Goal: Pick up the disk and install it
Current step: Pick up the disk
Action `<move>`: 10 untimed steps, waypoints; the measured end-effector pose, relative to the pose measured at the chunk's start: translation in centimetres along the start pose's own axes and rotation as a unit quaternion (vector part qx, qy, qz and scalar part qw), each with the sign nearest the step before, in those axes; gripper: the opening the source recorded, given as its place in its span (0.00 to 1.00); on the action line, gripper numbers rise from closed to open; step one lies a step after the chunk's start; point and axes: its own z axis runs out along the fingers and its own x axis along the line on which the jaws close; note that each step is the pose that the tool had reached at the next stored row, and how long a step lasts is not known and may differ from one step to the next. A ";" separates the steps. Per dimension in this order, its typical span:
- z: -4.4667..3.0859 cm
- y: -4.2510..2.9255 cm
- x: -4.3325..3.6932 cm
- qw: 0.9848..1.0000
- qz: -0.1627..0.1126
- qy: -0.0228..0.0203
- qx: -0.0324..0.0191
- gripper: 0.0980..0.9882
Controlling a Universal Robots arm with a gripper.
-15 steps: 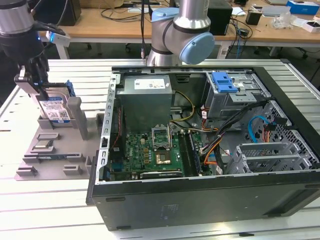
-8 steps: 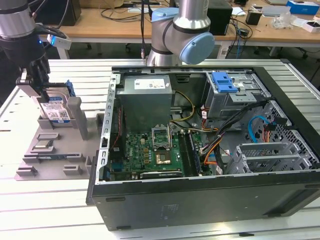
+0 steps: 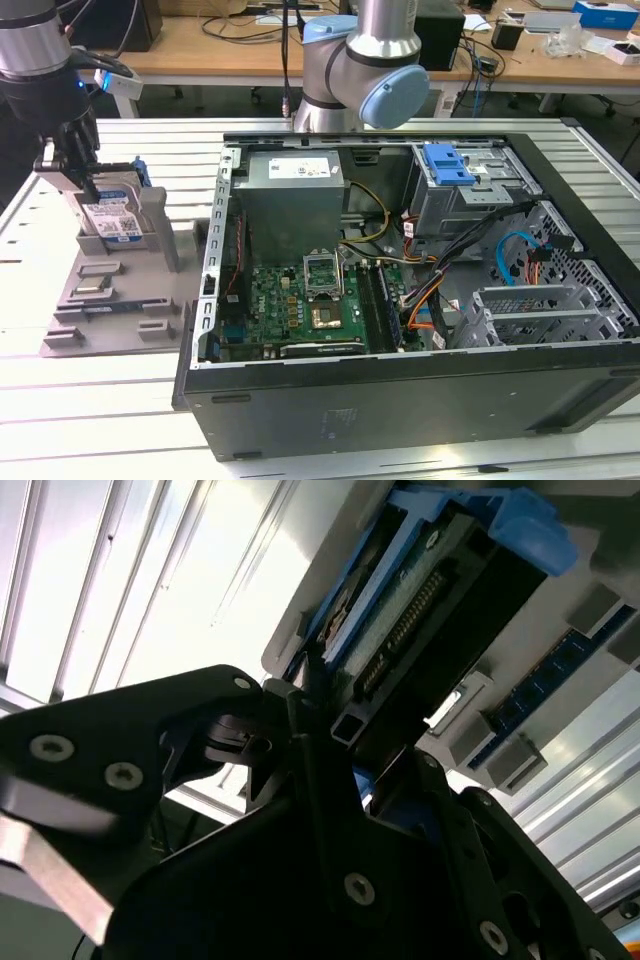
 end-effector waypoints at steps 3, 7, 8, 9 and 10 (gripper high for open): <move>0.01 0.00 0.00 1.000 0.000 0.000 0.000 0.30; 0.04 0.00 0.00 1.000 0.000 0.000 0.000 0.30; 0.04 0.00 0.00 1.000 0.000 0.000 0.000 0.30; 0.05 0.00 0.00 1.000 0.000 0.000 0.000 0.30; 0.06 0.00 0.00 1.000 0.000 0.000 0.000 0.30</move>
